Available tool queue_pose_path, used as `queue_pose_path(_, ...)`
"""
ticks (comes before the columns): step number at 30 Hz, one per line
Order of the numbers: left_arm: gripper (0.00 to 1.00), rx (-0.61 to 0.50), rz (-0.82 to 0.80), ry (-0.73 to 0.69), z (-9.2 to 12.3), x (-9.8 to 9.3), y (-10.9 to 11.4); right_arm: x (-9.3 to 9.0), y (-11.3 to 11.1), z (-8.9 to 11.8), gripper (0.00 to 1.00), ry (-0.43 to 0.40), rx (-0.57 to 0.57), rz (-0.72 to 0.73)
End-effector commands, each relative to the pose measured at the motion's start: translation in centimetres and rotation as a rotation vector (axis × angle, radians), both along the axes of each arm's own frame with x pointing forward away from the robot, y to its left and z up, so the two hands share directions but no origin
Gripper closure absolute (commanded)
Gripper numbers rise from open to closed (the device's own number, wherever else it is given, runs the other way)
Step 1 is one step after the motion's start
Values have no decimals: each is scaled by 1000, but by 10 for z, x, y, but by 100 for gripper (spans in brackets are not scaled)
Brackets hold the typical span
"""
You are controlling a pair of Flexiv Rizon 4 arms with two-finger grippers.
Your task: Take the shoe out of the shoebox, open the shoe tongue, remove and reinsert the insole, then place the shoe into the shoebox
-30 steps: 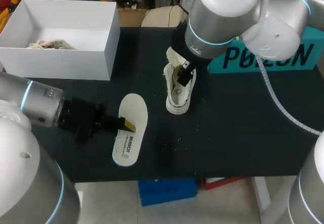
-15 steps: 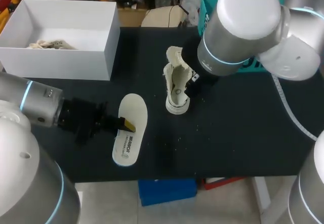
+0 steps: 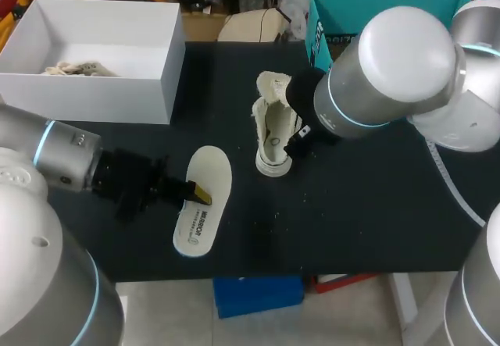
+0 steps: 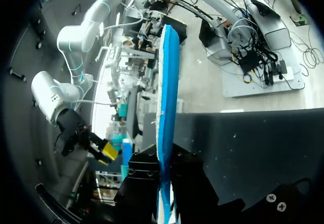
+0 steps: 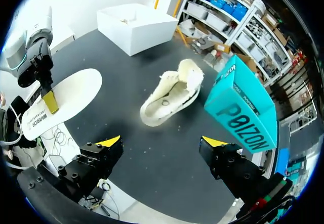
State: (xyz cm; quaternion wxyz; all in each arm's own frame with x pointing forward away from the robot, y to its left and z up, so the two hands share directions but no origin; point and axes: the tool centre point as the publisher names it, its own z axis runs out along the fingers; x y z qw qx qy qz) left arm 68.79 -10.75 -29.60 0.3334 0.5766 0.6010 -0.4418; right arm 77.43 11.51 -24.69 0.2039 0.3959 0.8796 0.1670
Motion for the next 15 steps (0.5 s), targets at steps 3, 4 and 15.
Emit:
queue_pose_path(3,100,90,-148,88,-1,37,-10,-2,-4,-1,0,-8,11,5)
queue_pose_path(4,100,86,-161,104,-1,40,-12,-2,-4,-1,0,-8,11,5)
queue_pose_path(15,100,215,-293,183,-14,65,-33,-2,-4,-1,0,-8,11,5)
